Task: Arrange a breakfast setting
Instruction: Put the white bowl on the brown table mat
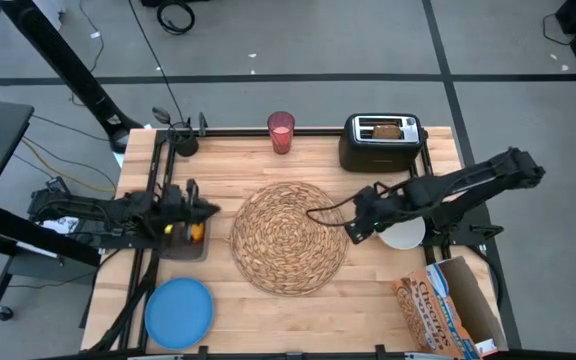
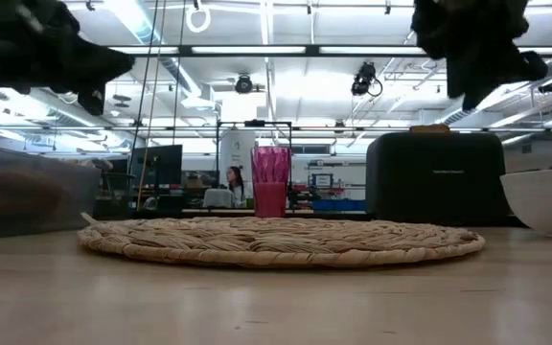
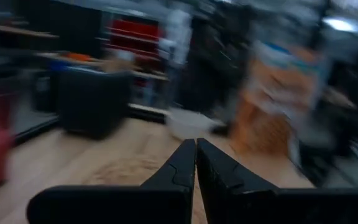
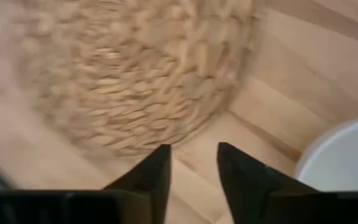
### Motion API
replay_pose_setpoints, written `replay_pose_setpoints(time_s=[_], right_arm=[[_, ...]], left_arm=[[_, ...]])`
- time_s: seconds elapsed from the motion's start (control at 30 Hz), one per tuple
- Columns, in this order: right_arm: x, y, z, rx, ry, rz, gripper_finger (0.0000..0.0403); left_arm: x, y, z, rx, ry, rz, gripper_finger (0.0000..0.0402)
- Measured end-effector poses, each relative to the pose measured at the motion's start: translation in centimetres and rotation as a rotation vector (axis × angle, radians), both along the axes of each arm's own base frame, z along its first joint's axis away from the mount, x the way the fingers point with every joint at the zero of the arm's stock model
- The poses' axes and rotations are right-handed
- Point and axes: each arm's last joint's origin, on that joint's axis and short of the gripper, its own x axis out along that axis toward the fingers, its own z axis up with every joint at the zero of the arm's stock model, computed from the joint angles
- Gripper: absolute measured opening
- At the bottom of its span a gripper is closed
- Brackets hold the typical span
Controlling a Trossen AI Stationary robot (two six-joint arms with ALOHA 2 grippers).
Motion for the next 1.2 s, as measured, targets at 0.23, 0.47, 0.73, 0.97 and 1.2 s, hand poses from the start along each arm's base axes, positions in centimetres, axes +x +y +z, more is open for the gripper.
replay_pose_setpoints(time_s=[0.23, 0.47, 0.73, 0.97, 1.2], right_arm=[[0.8, -0.8, -2.6, 0.006, 0.222, -0.081, 0.0192], [-0.1, -1.6, -4.4, 0.021, 0.495, -0.128, 0.0192], [-1.0, -2.0, -7.7, 0.062, 0.503, -0.153, 0.0187], [-1.1, -2.0, -9.2, 0.070, 0.463, -0.173, 0.0144], [-1.0, -2.0, -9.2, 0.059, 0.452, -0.184, 0.0048]], left_arm=[[-0.2, 0.2, 0.7, -0.193, -0.103, 0.026, 0.0023], [-0.3, 0.2, 1.3, -0.354, -0.197, -0.011, 0.0023], [-0.5, 0.3, 1.8, -0.357, -0.249, 0.013, 0.0023], [-0.5, 0.3, 1.8, -0.270, -0.239, 0.032, 0.0023], [-0.6, 0.2, 2.7, -0.211, -0.248, 0.005, 0.0023]])
